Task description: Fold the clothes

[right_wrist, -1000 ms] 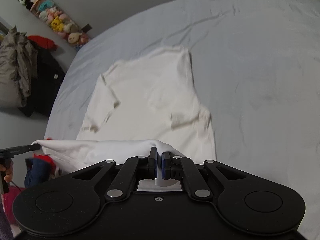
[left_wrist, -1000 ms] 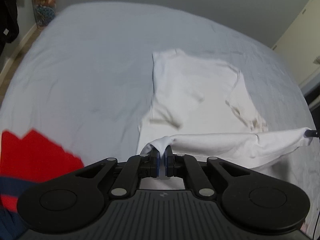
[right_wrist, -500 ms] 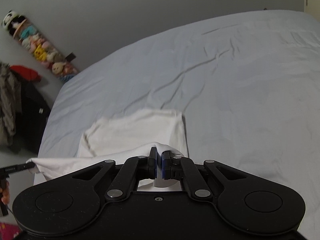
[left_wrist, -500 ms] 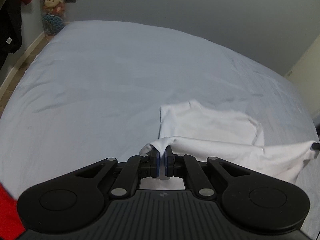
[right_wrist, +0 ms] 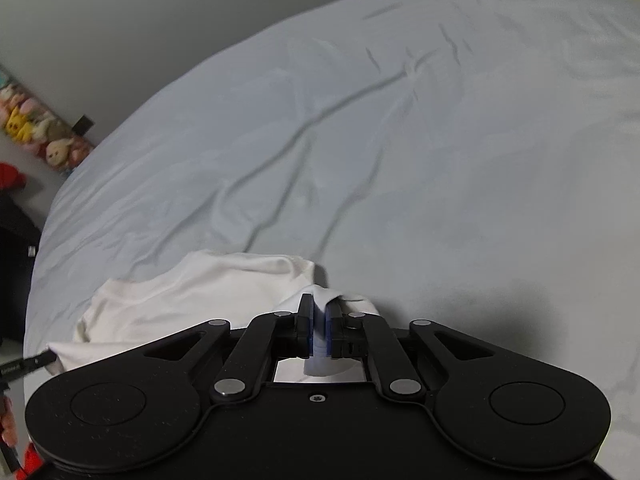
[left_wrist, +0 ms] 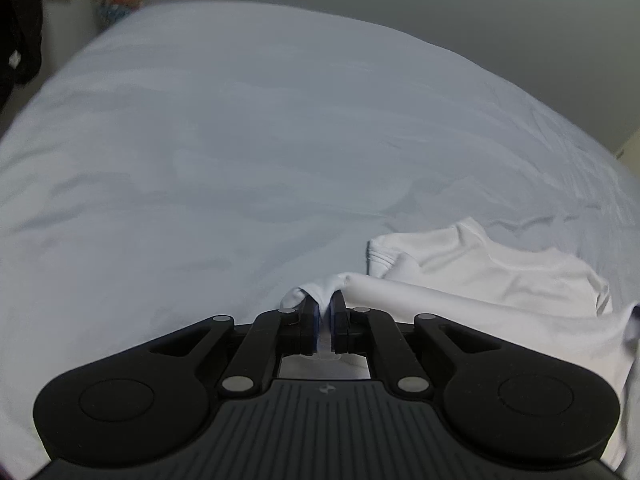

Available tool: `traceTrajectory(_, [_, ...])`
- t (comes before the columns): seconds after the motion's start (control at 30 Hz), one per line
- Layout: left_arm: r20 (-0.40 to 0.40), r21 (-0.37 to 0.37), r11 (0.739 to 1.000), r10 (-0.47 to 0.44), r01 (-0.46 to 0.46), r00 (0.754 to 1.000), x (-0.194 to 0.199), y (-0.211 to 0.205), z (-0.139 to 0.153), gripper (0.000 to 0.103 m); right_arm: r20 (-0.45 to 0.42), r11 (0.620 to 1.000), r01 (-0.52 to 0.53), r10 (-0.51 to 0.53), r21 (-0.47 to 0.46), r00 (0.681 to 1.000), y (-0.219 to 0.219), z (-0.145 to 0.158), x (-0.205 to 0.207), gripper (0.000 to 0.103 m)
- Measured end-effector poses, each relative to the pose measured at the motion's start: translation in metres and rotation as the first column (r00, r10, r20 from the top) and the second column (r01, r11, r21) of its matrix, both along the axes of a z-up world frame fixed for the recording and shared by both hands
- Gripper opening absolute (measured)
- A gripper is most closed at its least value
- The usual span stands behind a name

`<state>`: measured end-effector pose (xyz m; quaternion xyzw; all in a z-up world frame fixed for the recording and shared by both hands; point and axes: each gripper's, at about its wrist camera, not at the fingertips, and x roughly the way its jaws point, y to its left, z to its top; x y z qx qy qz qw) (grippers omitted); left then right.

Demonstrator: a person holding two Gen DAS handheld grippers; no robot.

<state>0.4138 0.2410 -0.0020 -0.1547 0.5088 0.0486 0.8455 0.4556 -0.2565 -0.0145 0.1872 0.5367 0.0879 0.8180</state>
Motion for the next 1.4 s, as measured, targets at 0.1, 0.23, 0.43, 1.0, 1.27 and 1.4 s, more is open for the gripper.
traceTrajectory(0.1, [0.004, -0.028, 0.999, 0.041, -0.041, 0.999, -0.006, 0.012, -0.004, 0.018, -0.019, 0.999, 0.036, -0.036, 0.016, 0.999, -0.008, -0.011, 0.003, 0.011])
traceTrajectory(0.23, [0.011, -0.008, 0.993, 0.115, -0.115, 0.993, -0.021, 0.032, 0.004, 0.039, -0.031, 0.989, 0.129, -0.127, 0.072, 0.991, -0.034, -0.014, 0.000, 0.048])
traceTrajectory(0.43, [0.020, -0.045, 0.997, 0.065, -0.064, 0.998, -0.071, 0.042, 0.026, 0.039, -0.030, 0.985, 0.161, -0.160, 0.067, 0.987, -0.067, 0.001, -0.033, 0.048])
traceTrajectory(1.0, [0.015, -0.226, 0.974, -0.024, 0.027, 1.000, -0.229, 0.024, 0.020, 0.039, -0.029, 0.995, -0.016, 0.019, 0.102, 0.999, -0.077, -0.003, -0.197, 0.047])
traceTrajectory(1.27, [0.054, -0.270, 0.962, 0.050, -0.033, 0.997, -0.231, 0.013, -0.002, 0.005, -0.052, 0.990, 0.032, -0.025, 0.136, 0.998, -0.084, -0.020, -0.228, 0.047])
traceTrajectory(1.4, [0.079, -0.217, 0.976, -0.001, 0.018, 0.997, -0.233, 0.012, 0.015, 0.004, -0.070, 0.988, 0.038, -0.028, 0.151, 0.997, -0.085, -0.027, -0.236, 0.047])
